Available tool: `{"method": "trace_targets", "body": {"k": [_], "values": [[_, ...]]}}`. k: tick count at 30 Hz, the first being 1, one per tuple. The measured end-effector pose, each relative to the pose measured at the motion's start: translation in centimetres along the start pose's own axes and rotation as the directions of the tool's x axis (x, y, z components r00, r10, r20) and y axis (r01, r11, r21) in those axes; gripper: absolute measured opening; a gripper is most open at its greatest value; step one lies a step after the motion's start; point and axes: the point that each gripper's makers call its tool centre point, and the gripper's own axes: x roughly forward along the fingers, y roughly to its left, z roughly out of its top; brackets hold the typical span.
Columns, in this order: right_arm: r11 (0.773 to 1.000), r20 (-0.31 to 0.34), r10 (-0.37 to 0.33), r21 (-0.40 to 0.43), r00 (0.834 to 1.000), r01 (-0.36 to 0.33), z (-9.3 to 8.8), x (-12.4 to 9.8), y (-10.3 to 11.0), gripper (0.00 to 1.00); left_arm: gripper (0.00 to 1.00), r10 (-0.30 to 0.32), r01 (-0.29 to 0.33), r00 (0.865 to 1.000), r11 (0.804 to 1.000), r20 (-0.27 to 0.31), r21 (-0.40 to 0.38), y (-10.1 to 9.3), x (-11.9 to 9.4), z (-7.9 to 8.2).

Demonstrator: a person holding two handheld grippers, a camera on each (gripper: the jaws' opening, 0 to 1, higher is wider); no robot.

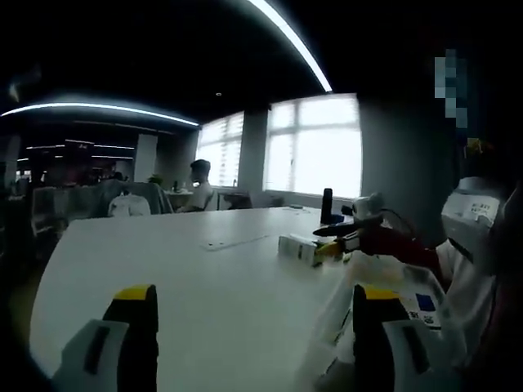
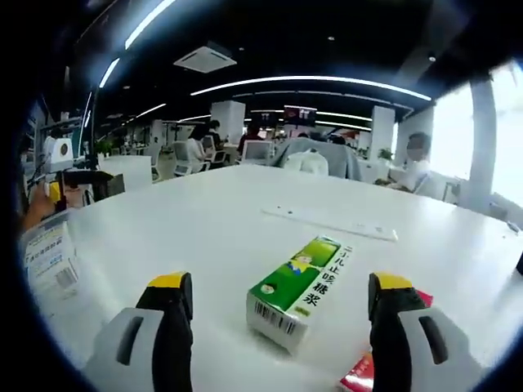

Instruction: Arrange the small medicine boxes into an aligned row inside the storage area until every box is upright, visible, and separated from the surrounding clutter.

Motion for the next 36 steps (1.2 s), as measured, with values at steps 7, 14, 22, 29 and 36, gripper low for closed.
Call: {"method": "trace_targets", "body": {"k": [7, 14, 22, 29, 36], "values": [[1.000, -0.011, 0.001, 0.007, 1.000, -0.001, -0.5, 0.2, 0.1, 0.86, 1.00, -0.001, 0.001, 1.000, 1.000, -0.005, 0.006, -0.1, 0.0, 0.0], [1.000, -0.019, 0.002, 0.010, 1.000, -0.002, -0.8, 0.2, 0.1, 0.86, 1.00, 0.001, -0.001, 1.000, 1.000, -0.005, 0.008, -0.1, 0.0, 0.0], [1.000, -0.028, 0.000, 0.013, 1.000, 0.001, -1.1, 0.3, 0.1, 0.82, 0.99, -0.001, 0.001, 1.000, 1.000, -0.006, 0.013, -0.2, 0.1, 0.0], [1.000, -0.035, 0.005, 0.026, 0.999, -0.004, -1.4, 0.5, 0.2, 0.78, 0.99, -0.001, 0.001, 1.000, 1.000, -0.005, 0.015, -0.1, 0.0, 0.0], [1.000, -0.048, 0.015, 0.028, 0.999, -0.014, -1.8, 0.6, 0.3, 0.73, 0.99, 0.003, -0.003, 1.000, 1.000, -0.003, 0.013, 0.1, -0.1, 0.1]]}}
